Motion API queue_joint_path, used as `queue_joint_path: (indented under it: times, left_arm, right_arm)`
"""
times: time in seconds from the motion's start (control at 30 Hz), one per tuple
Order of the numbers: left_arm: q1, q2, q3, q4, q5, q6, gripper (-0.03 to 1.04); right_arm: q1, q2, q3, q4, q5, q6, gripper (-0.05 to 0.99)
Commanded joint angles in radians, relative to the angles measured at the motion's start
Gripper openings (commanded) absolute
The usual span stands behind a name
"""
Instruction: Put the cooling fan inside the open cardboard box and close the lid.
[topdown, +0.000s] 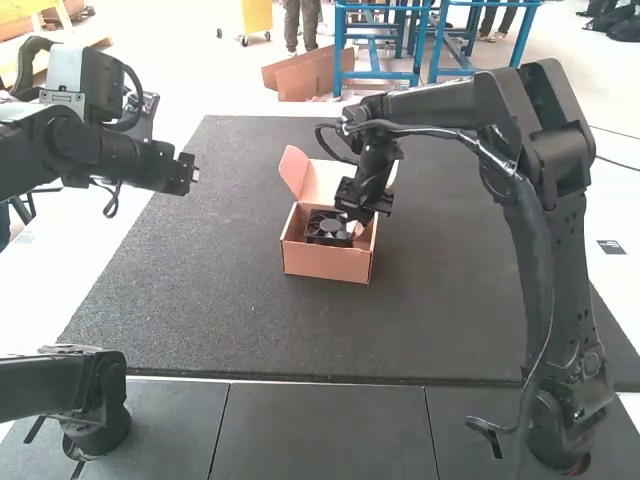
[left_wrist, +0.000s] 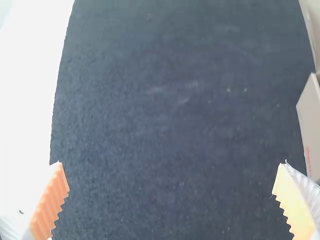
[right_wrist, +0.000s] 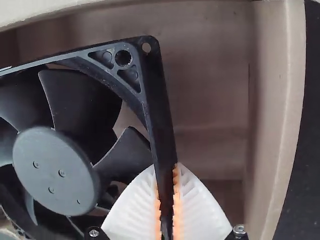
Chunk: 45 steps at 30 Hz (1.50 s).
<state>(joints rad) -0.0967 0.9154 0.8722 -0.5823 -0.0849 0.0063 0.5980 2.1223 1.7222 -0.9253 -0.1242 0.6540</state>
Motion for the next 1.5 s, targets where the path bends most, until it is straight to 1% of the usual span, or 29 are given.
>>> queue_joint_path:
  times: [0.0, 0.03, 0.1, 0.13, 0.23, 0.37, 0.4, 0.43, 0.47, 0.57, 0.67, 0.73, 0.8, 0.83, 0.9, 0.93, 0.97, 1.1, 1.2, 1.3, 1.47]
  left_arm:
    - [-0.006, -0.02, 0.017, 0.009, 0.001, -0.008, 0.97]
    - [-0.006, -0.018, 0.019, 0.012, 0.001, -0.008, 0.97]
    - [-0.006, -0.018, 0.019, 0.012, 0.001, -0.008, 0.97]
    - [-0.008, -0.018, 0.019, 0.015, 0.001, -0.008, 0.97]
    - [-0.006, -0.015, 0.019, 0.021, 0.001, -0.011, 0.97]
    - [-0.006, -0.004, 0.017, 0.032, 0.001, -0.011, 0.97]
    - [-0.006, 0.0, 0.019, 0.036, 0.001, -0.011, 0.97]
    - [-0.006, 0.004, 0.019, 0.042, 0.001, -0.011, 0.97]
    - [-0.006, 0.011, 0.019, 0.048, 0.001, -0.011, 0.97]
    - [-0.006, 0.034, 0.022, 0.07, 0.001, -0.011, 0.97]
    - [-0.008, 0.068, 0.027, 0.098, 0.001, -0.011, 0.97]
    - [-0.008, 0.094, 0.034, 0.119, 0.001, -0.009, 0.97]
    - [-0.008, 0.129, 0.04, 0.141, 0.001, -0.009, 0.97]
    - [-0.011, 0.145, 0.047, 0.151, 0.001, -0.009, 0.97]
    - [-0.015, 0.174, 0.056, 0.173, 0.001, -0.009, 0.97]
    - [-0.02, 0.189, 0.057, 0.187, 0.001, -0.009, 0.97]
    - [-0.024, 0.203, 0.06, 0.2, 0.001, -0.009, 0.97]
    - [-0.047, 0.257, 0.062, 0.256, -0.001, -0.009, 0.97]
    - [-0.072, 0.301, 0.06, 0.3, -0.001, -0.009, 0.97]
    - [-0.089, 0.341, 0.063, 0.351, -0.001, -0.009, 0.97]
    - [-0.086, 0.412, 0.103, 0.398, -0.003, -0.009, 0.97]
  right_arm:
    - [-0.007, -0.012, 0.068, 0.002, -0.035, -0.007, 0.23]
    - [-0.007, -0.012, 0.079, -0.001, -0.043, -0.008, 0.32]
    - [-0.007, -0.012, 0.103, -0.007, -0.058, -0.017, 0.6]
    - [-0.007, -0.012, 0.116, -0.014, -0.071, -0.024, 0.7]
    - [-0.009, -0.012, 0.175, -0.038, -0.109, -0.033, 0.79]
    - [-0.02, -0.016, 0.286, -0.086, -0.161, -0.068, 0.85]
    - [-0.027, -0.022, 0.278, -0.075, -0.16, -0.077, 0.85]
    - [-0.03, -0.038, 0.28, -0.067, -0.15, -0.105, 0.86]
    - [-0.033, -0.064, 0.277, -0.067, -0.126, -0.143, 0.88]
    - [-0.037, -0.122, 0.26, -0.099, -0.029, -0.274, 0.89]
    - [-0.044, -0.176, 0.2, -0.075, 0.08, -0.318, 0.89]
    - [-0.055, -0.229, 0.146, -0.035, 0.126, -0.333, 0.89]
    - [-0.066, -0.285, 0.076, 0.023, 0.144, -0.347, 0.89]
    - [-0.066, -0.314, 0.037, 0.059, 0.169, -0.363, 0.89]
    - [-0.063, -0.369, -0.035, 0.128, 0.238, -0.367, 0.89]
    - [-0.064, -0.395, -0.07, 0.158, 0.251, -0.378, 0.89]
    - [-0.063, -0.417, -0.102, 0.187, 0.264, -0.383, 0.89]
    - [-0.075, -0.47, -0.2, 0.229, 0.285, -0.372, 0.89]
    - [-0.099, -0.492, -0.254, 0.263, 0.275, -0.337, 0.89]
    - [-0.124, -0.493, -0.279, 0.312, 0.258, -0.335, 0.89]
    - [-0.138, -0.486, -0.303, 0.424, 0.25, -0.332, 0.89]
